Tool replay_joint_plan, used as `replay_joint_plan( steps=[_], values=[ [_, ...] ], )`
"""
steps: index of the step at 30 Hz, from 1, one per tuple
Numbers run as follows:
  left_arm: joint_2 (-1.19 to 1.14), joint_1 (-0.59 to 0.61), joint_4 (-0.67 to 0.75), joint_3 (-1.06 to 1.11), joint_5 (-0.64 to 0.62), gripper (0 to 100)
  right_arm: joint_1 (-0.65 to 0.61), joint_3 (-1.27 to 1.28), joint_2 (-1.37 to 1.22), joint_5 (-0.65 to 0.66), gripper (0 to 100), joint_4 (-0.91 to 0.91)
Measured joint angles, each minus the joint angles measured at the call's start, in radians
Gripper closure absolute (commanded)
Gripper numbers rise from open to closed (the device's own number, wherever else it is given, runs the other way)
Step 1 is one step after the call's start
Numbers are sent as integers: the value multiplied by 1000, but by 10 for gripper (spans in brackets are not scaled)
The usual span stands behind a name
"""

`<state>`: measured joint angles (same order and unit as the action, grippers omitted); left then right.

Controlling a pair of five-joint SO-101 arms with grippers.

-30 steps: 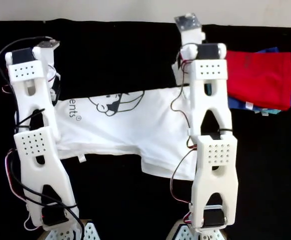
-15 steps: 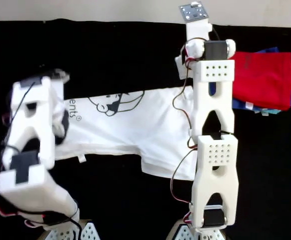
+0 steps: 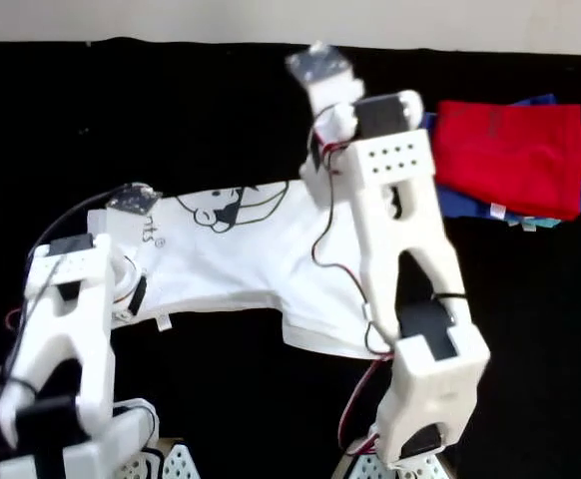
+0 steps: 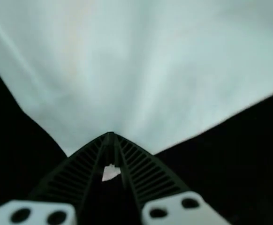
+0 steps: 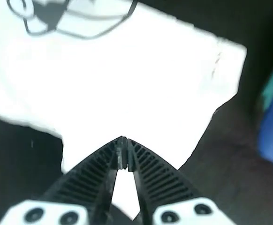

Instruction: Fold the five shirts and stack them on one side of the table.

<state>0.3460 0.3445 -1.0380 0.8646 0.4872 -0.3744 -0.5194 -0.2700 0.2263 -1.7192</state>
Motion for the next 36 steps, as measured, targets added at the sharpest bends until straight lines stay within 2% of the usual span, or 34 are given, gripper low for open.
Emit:
replay_joint_plan(
  steps=[5,13,17,21,25,29,32,36],
  values=[
    [143,0,-8,37,-2,991,0,311,117,0,993,135],
    [101,0,241,206,-2,991,0,921,262,26,993,520],
    [87,0,296,244,-2,991,37,1120,262,46,993,663],
    [110,0,255,239,-2,991,107,1155,265,63,993,680],
    [173,0,164,229,-2,991,184,1135,285,132,993,618],
    [203,0,157,229,-2,991,212,1077,388,144,993,555],
    [203,0,155,229,-2,991,170,1062,476,144,993,502],
    [203,0,155,230,-5,991,11,1059,519,94,993,491]
  ],
)
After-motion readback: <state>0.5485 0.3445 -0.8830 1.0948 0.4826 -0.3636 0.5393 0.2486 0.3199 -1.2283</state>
